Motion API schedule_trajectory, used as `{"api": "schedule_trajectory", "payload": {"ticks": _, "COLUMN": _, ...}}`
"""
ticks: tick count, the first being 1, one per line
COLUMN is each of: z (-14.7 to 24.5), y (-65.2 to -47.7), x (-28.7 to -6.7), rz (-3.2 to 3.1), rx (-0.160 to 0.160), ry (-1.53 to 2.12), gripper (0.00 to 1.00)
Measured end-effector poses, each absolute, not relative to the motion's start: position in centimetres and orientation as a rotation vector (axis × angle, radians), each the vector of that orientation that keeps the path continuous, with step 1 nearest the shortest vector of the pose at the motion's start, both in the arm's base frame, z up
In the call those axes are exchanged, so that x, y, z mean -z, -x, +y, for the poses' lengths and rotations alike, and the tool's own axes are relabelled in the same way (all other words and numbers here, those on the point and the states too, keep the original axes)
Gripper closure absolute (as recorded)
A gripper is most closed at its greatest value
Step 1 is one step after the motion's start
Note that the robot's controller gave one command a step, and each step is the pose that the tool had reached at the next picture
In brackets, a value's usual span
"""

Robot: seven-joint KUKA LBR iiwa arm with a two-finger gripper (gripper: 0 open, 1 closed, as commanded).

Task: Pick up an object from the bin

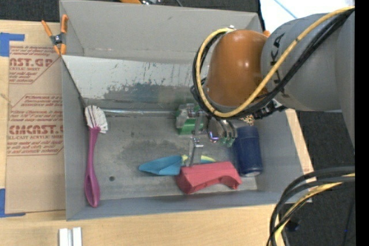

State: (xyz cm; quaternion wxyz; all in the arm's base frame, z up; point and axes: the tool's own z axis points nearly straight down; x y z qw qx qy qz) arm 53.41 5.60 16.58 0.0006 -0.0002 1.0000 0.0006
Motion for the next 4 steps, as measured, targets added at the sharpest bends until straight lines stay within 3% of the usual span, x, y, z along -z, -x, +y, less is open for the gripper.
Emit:
{"api": "schedule_trajectory", "payload": {"ticks": 1, "z": 7.7, "y": -51.2, "x": -12.3, "rz": 3.134, "rx": -0.002, "ry": 0.188, "gripper": 0.0}}
{"api": "schedule_trajectory", "payload": {"ticks": 2, "z": 8.1, "y": -49.8, "x": -11.5, "rz": 3.14, "rx": -0.004, "ry": 0.013, "gripper": 0.0}}
{"api": "schedule_trajectory", "payload": {"ticks": 3, "z": 10.8, "y": -49.3, "x": -6.8, "rz": 3.135, "rx": -0.004, "ry": 0.204, "gripper": 0.0}}
{"api": "schedule_trajectory", "payload": {"ticks": 4, "z": 10.1, "y": -52.0, "x": -7.1, "rz": 3.13, "rx": -0.007, "ry": -0.033, "gripper": 1.0}}
